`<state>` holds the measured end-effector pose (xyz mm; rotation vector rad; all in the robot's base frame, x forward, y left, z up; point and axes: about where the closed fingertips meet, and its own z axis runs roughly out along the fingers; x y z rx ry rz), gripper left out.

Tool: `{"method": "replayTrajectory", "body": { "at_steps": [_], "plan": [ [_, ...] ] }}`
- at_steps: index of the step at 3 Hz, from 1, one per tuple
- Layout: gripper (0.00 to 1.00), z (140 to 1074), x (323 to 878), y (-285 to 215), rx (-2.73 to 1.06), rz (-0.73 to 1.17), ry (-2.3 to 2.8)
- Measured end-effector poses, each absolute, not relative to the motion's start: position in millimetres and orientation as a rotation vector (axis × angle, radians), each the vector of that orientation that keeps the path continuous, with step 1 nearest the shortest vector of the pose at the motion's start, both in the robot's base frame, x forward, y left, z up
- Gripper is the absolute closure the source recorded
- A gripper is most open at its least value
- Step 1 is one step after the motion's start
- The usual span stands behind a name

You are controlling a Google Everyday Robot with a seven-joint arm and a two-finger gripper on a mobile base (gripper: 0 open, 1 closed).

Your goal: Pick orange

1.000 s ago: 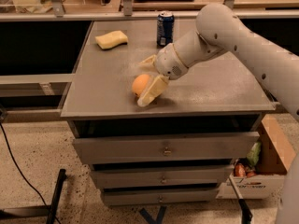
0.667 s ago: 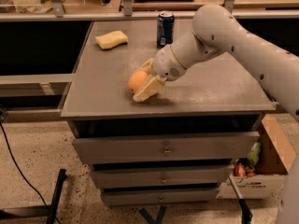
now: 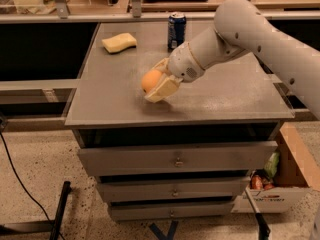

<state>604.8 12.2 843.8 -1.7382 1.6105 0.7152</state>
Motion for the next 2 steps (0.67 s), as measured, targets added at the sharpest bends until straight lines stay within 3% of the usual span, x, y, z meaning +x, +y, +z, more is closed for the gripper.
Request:
{"method": "replayTrajectory", "body": {
  "at_steps": [1,2],
  "plan": [
    [1.00,869.8,606.7,5.3,-1.697,0.715,1.572],
    [1.00,884.8,612.0,8.4,-1.707,0.799,1.544]
  ]
}}
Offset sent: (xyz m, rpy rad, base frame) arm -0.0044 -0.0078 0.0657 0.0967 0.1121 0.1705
